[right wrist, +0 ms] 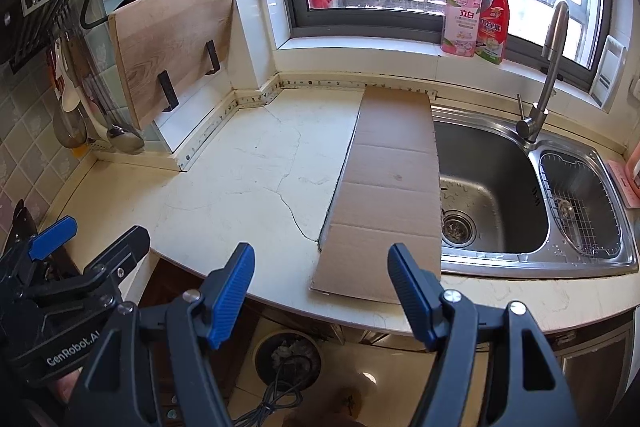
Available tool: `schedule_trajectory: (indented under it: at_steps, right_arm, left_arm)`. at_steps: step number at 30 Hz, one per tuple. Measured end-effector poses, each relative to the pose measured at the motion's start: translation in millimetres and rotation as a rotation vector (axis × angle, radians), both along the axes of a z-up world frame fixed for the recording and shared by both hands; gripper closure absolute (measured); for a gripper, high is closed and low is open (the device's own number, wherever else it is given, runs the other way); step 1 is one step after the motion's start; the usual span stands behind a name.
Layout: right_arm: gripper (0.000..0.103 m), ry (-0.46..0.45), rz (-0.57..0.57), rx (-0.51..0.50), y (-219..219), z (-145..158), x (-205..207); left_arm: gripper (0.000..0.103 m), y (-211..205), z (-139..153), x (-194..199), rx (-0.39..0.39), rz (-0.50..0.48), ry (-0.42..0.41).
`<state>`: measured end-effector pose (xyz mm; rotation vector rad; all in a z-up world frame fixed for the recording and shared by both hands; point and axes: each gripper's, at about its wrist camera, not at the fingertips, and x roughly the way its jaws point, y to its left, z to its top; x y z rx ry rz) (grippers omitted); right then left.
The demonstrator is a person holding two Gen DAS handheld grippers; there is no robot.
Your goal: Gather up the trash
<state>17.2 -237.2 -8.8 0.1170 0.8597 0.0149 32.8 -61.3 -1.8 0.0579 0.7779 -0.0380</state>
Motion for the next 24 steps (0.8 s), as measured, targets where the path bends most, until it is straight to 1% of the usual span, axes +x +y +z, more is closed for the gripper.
schedule_trajectory:
  at_steps: [13,24]
  right_arm:
    - [0.034,0.001,-0.012,0.000,-4,-3,5]
    - [0.034,0.028,-0.012,0.005,-6,-8,4]
  left_arm:
    - [0.003,-3,-4,7,-0.007,-0.019,0.007]
    - [0.003,-4,-10,9,-0.008,-0.025,0.042]
